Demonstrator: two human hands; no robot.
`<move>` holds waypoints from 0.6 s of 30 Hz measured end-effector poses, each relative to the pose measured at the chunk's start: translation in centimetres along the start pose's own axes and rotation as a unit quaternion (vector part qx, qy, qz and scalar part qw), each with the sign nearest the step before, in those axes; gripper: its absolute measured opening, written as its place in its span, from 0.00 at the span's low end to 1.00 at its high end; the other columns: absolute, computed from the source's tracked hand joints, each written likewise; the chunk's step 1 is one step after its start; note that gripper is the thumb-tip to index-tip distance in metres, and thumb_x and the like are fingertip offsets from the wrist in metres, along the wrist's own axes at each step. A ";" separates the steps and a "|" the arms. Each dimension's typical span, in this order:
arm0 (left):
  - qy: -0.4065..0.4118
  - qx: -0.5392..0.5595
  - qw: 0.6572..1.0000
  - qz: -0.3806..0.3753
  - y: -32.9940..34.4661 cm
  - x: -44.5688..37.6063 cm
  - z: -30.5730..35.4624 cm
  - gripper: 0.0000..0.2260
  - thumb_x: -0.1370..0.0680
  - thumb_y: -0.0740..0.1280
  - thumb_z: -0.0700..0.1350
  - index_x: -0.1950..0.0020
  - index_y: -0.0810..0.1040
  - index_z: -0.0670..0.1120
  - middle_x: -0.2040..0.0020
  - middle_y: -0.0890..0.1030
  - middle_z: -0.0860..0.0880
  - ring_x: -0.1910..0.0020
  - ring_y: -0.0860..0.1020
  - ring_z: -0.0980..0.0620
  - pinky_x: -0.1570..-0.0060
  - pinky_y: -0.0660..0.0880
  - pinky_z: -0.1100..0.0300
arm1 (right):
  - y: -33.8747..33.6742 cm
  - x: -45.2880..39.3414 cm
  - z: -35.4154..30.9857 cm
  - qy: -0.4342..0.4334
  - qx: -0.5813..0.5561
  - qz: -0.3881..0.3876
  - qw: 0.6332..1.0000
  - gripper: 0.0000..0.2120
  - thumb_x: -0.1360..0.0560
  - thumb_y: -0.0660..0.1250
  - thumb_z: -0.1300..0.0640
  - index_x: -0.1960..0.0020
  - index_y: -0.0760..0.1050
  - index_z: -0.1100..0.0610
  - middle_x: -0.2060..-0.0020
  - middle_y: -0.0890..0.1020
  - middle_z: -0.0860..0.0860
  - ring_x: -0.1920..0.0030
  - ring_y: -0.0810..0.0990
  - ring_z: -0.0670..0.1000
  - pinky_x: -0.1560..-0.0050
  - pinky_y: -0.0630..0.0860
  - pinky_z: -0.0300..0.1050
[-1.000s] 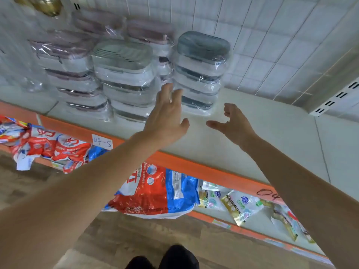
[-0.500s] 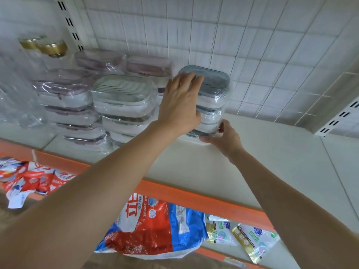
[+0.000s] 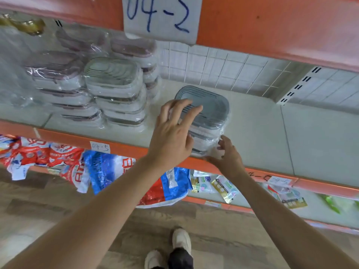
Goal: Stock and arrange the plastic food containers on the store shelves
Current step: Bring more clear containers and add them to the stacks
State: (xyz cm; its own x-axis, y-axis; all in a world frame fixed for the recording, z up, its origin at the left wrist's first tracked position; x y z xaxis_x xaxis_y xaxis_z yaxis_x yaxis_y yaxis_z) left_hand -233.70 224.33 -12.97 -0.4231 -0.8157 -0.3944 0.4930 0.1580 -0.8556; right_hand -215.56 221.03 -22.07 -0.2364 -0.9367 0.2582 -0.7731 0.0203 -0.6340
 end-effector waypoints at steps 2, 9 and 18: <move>-0.010 0.011 1.000 -0.010 -0.4 -0.3 0.3 0.28 0.33 0.69 0.35 0.33 0.73 0.43 0.35 0.72 0.42 0.36 0.67 0.39 0.38 0.70 0.49 | -1.9 1.1 -0.1 -0.008 0.014 -0.015 1.000 0.39 0.30 0.73 0.61 0.26 0.56 0.56 0.36 0.72 0.49 0.39 0.71 0.50 0.38 0.70 0.48; 0.046 -0.004 0.996 -0.077 -1.2 -0.4 1.3 0.27 0.33 0.69 0.35 0.33 0.73 0.42 0.35 0.72 0.40 0.35 0.67 0.39 0.39 0.71 0.46 | -6.9 3.6 -4.9 -0.064 -0.117 0.018 0.991 0.32 0.31 0.63 0.60 0.28 0.63 0.54 0.32 0.69 0.50 0.34 0.68 0.49 0.38 0.67 0.42; 0.036 -0.001 0.995 -0.092 -2.5 -0.6 0.8 0.29 0.33 0.68 0.34 0.31 0.69 0.38 0.31 0.65 0.35 0.33 0.65 0.37 0.33 0.66 0.50 | -7.1 1.9 -9.5 -0.173 0.145 0.037 0.974 0.52 0.35 0.76 0.45 0.24 0.49 0.59 0.30 0.61 0.55 0.30 0.58 0.54 0.31 0.60 0.48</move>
State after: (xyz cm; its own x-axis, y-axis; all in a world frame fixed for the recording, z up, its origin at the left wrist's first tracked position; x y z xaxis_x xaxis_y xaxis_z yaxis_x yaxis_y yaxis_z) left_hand -234.05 223.96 -10.36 -0.5604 -0.7884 -0.2536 0.4010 0.0097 -0.9160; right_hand -216.17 222.45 -10.15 -0.0348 -0.9991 -0.0247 -0.5516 0.0398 -0.8331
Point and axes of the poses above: each hand's wrist, its own x-axis away from the middle knuckle, its own y-axis out of the palm, z = x × y, the point moved 1 cm from there along -x, towards the middle knuckle
